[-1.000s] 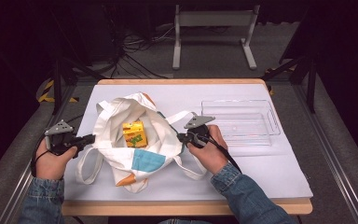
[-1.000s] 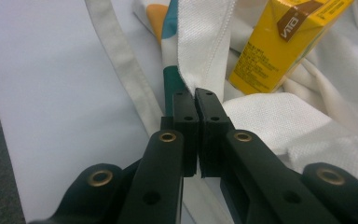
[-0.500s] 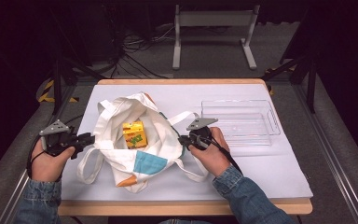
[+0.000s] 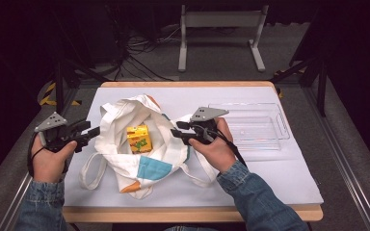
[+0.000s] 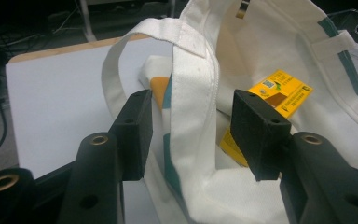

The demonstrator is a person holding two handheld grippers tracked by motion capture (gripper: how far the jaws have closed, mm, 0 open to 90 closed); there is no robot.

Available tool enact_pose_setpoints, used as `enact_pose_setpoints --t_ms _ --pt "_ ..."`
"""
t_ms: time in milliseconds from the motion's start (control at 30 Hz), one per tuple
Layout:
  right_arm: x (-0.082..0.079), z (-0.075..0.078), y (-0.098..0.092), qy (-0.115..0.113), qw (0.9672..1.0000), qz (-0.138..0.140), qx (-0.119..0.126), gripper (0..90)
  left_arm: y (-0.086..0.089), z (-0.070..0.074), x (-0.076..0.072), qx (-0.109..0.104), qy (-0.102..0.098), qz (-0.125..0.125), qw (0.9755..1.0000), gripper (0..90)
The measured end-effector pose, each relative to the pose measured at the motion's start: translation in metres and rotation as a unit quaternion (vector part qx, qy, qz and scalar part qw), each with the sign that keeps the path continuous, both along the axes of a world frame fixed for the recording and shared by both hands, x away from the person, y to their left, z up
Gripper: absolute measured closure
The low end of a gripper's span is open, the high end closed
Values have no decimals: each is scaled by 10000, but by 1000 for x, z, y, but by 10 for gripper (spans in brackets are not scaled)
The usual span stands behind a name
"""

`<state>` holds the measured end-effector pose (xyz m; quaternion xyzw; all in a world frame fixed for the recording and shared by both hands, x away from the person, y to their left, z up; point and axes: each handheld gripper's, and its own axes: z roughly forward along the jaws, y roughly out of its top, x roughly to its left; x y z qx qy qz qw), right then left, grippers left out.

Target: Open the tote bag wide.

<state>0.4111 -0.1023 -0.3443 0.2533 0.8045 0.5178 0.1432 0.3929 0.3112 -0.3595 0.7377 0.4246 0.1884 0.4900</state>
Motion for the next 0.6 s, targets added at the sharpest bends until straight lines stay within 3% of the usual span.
enact_pose_setpoints --t_ms 133,200,233,267,367,433,500,533,600 --pt "16 1 15 -223 9997 -24 30 626 -2 -5 14 -148 -47 -29 9999 468" --pt "19 2 22 -445 9990 54 65 642 -3 -7 20 -353 -26 -136 9993 468" --pt "19 2 22 -445 9990 54 65 642 -3 -7 20 -353 -26 -136 9993 473" --pt "21 3 24 -555 9984 66 68 651 -4 -8 23 -522 -4 -178 9985 473" --pt "26 5 33 -786 9969 19 -79 670 -6 -13 30 -509 51 -180 9985 501" --pt "33 1 37 -748 9969 -28 -239 688 -7 -15 32 -519 113 -241 9983 550" --pt "37 -4 39 -688 9968 -67 -390 763 -8 -16 31 -489 151 -296 9983 645" --pt "38 -5 39 -669 9967 -75 -464 798 -8 -17 31 -476 167 -275 9983 648" --pt "39 -8 38 -668 9959 -104 -594 865 -5 -17 30 -433 228 -250 9985 807"
